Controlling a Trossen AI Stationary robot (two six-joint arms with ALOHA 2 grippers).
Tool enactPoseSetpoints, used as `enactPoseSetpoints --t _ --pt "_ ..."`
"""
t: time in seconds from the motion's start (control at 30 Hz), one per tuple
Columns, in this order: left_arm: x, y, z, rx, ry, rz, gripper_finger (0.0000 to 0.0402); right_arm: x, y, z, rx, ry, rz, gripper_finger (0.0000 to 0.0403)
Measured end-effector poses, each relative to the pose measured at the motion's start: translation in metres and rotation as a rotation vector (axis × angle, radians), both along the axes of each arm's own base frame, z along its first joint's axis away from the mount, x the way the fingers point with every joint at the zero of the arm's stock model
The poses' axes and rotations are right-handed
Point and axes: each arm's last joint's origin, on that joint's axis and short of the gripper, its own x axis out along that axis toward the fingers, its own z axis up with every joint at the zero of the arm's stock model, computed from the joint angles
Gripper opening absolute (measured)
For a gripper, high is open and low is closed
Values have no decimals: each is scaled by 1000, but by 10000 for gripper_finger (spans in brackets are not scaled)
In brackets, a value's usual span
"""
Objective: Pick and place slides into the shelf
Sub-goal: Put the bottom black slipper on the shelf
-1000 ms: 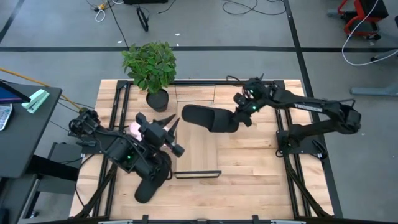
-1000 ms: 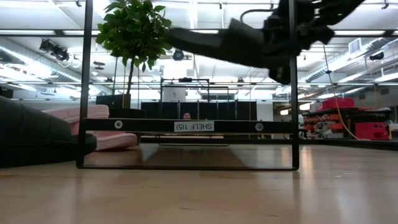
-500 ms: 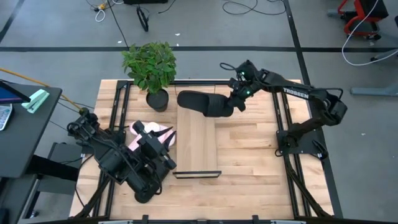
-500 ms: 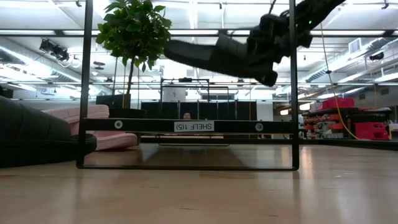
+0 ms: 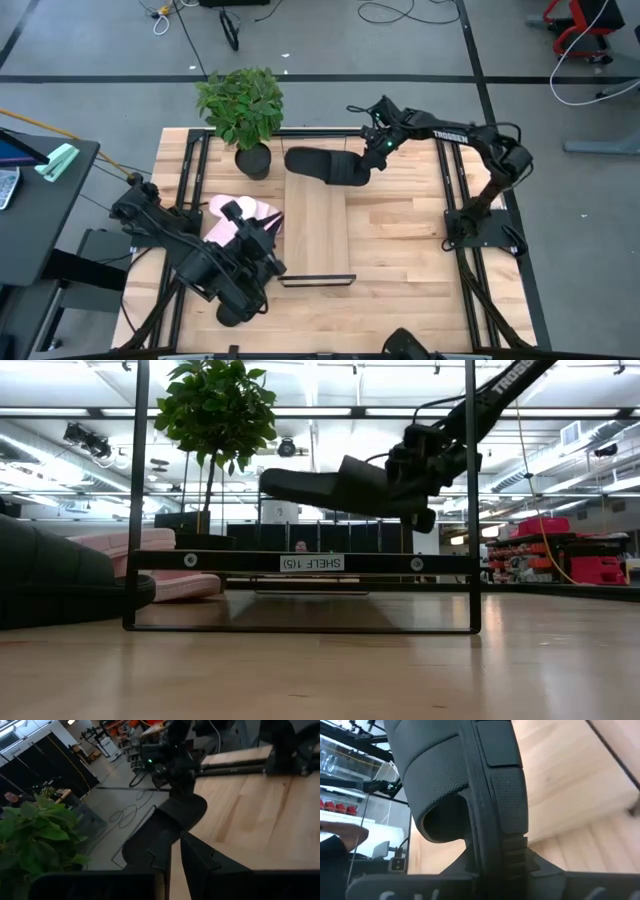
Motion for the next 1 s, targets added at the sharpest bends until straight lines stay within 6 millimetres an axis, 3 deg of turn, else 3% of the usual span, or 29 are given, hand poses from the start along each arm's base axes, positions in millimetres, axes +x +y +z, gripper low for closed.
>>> enactPoseSetpoints --t 0.27,0.53,1.0 --pt "3 0 -20 20 53 5 27 6 -4 -12 66 -29 47 48" --pt "8 5 -23 9 40 28 15 11 -10 -35 88 3 54 48" --pt "8 4 -23 -1 37 26 12 18 -19 -33 29 -70 33 48"
